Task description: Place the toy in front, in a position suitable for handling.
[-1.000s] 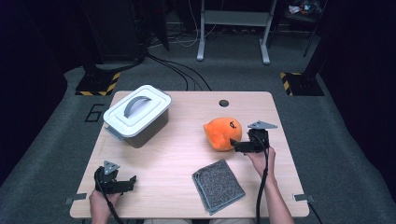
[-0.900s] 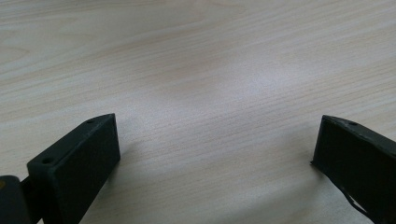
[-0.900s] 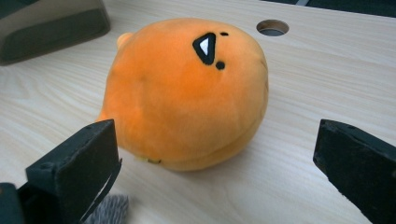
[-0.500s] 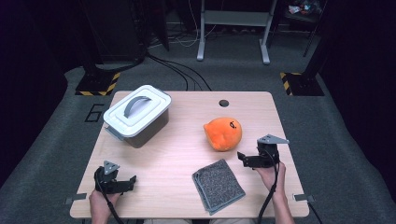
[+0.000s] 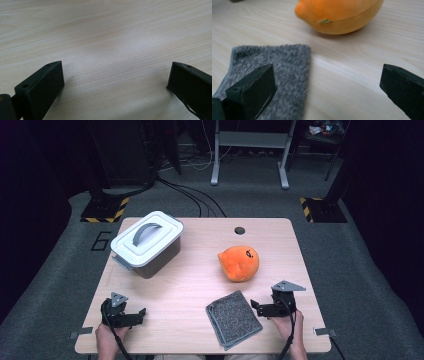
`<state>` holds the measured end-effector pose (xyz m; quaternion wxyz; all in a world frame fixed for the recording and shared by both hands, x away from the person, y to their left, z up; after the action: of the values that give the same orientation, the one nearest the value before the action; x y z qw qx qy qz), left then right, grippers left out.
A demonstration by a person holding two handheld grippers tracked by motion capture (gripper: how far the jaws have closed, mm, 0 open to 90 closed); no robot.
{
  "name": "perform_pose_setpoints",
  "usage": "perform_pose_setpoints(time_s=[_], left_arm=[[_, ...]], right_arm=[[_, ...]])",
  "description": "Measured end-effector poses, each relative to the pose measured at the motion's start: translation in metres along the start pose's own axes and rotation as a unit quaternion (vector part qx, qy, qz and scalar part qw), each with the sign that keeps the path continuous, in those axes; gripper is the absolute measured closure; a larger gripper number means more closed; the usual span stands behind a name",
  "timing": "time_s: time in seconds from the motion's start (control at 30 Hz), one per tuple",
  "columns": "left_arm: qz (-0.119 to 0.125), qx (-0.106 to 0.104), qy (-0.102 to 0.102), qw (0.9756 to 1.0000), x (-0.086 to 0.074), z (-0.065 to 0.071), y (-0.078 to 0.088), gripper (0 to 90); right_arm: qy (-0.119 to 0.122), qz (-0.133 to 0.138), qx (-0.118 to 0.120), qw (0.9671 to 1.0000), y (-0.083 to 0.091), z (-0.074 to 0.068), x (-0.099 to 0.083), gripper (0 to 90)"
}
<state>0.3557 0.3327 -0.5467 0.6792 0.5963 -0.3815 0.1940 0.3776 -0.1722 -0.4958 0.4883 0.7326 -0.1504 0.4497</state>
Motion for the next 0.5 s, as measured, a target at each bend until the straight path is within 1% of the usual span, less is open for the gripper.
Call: perform_pose_setpoints(time_s=[0.17,0.33,0.43,0.47,0.5], left_arm=[[0.000,0.000,0.000,1.0000,0.000,0.000,0.000,0.1],[0.000,0.000,0.000,1.0000,0.000,0.000,0.000,0.1],[0.000,0.000,0.000,1.0000,0.000,0.000,0.000,0.1],[0.000,0.000,0.000,1.0000,0.000,0.000,0.000,0.1],[0.000,0.000,0.000,1.0000,0.000,0.000,0.000,0.2]], right_arm=[[0.018,-0.012,0.014,0.9997,-0.003,-0.018,-0.009,0.0],[0.030,-0.025,0.028,0.9989,-0.008,-0.034,-0.010,0.0],[0.048,-0.030,0.030,0.9980,-0.011,-0.043,-0.010,0.0],[0.050,-0.034,0.037,0.9975,-0.013,-0.047,-0.010,0.0],[0.053,-0.037,0.037,0.9972,-0.014,-0.050,-0.010,0.0]])
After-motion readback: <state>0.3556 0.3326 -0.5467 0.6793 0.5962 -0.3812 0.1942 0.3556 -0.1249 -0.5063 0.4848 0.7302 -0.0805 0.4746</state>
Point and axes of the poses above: each handheld gripper's, and its own axes: y roughly backward along the jaws, x roughly out of its top, z roughly to its right, the point moved 2 cm from there along -y, roughly forward along the jaws, and after that the axes turned 2 degrees about z, right-handed, at the moved point
